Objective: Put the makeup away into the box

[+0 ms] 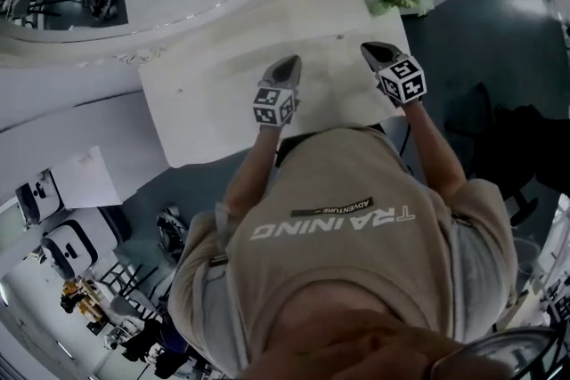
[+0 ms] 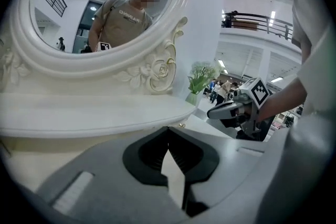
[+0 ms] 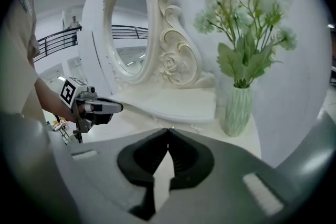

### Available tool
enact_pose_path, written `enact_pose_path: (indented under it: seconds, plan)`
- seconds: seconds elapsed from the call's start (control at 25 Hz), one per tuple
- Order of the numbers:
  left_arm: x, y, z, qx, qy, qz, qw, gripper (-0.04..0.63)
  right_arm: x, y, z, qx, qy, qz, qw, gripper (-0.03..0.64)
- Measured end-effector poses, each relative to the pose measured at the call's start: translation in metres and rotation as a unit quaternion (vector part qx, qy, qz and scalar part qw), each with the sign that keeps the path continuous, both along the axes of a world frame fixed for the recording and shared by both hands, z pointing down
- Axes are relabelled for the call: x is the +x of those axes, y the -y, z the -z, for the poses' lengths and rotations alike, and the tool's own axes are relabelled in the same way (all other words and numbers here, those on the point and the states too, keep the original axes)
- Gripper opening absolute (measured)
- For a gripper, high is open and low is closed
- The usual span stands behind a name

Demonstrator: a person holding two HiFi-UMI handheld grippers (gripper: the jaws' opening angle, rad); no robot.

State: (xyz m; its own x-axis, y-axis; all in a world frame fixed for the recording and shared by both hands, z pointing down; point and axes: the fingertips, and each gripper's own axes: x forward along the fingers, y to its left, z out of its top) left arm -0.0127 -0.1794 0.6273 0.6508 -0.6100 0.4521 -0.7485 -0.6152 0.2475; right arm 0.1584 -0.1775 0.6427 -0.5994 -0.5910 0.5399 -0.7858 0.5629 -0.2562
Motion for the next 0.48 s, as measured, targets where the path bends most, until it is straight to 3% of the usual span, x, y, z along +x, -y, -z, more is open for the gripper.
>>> enact_pose_path:
  seconds: [0.48]
  plan:
    - [-0.061,-0.023,0.109,0.096,-0.020,0.008,0.9951,0.006,-0.072,-0.010,0.121,0.120,0.035,0.009,0.992,0.004]
